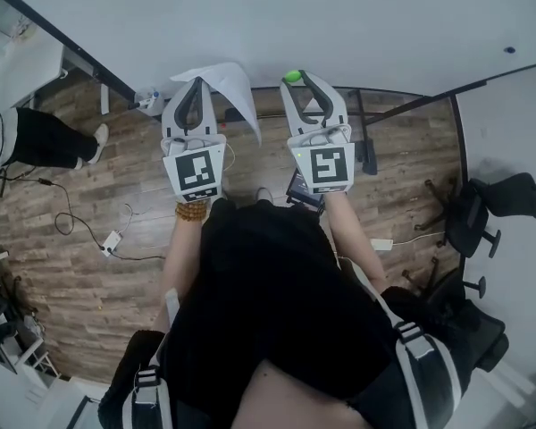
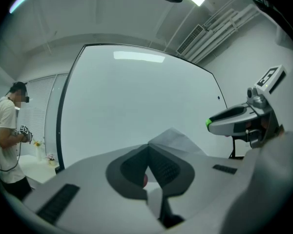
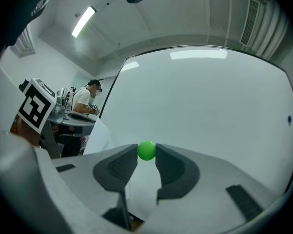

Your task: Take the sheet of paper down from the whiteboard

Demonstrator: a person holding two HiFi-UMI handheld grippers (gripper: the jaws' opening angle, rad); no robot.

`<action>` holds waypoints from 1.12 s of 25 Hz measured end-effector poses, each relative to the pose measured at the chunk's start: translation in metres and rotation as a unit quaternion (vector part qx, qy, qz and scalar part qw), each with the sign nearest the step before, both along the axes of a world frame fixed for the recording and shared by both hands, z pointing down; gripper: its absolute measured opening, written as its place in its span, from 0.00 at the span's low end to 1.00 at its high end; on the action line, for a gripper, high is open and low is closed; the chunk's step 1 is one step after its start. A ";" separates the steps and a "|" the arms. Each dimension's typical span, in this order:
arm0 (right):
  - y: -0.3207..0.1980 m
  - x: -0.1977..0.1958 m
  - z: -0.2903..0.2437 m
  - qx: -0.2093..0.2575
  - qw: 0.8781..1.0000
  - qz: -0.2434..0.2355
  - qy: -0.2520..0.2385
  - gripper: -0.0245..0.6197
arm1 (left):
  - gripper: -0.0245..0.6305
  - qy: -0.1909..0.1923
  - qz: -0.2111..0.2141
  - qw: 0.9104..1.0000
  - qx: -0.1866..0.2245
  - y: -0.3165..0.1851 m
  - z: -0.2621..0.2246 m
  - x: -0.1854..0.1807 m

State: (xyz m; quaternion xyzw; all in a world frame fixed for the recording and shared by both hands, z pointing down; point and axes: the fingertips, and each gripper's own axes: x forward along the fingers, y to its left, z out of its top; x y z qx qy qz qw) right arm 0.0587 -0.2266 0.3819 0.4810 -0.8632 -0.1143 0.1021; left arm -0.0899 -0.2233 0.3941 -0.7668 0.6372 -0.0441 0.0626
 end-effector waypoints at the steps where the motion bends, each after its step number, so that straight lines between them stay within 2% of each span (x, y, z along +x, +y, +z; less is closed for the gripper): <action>1: 0.001 -0.003 0.003 -0.004 1.000 -0.001 -0.001 0.21 | 0.05 0.001 -0.001 1.000 -0.001 0.000 0.001 -0.001; 14: 0.012 -0.030 0.018 -0.008 0.999 -0.036 -0.003 0.21 | 0.05 0.002 -0.002 1.000 -0.005 0.007 0.012 -0.009; 28: 0.016 -0.020 0.020 -0.017 1.000 -0.024 0.007 0.21 | 0.05 0.002 0.005 1.000 -0.009 0.009 0.016 -0.003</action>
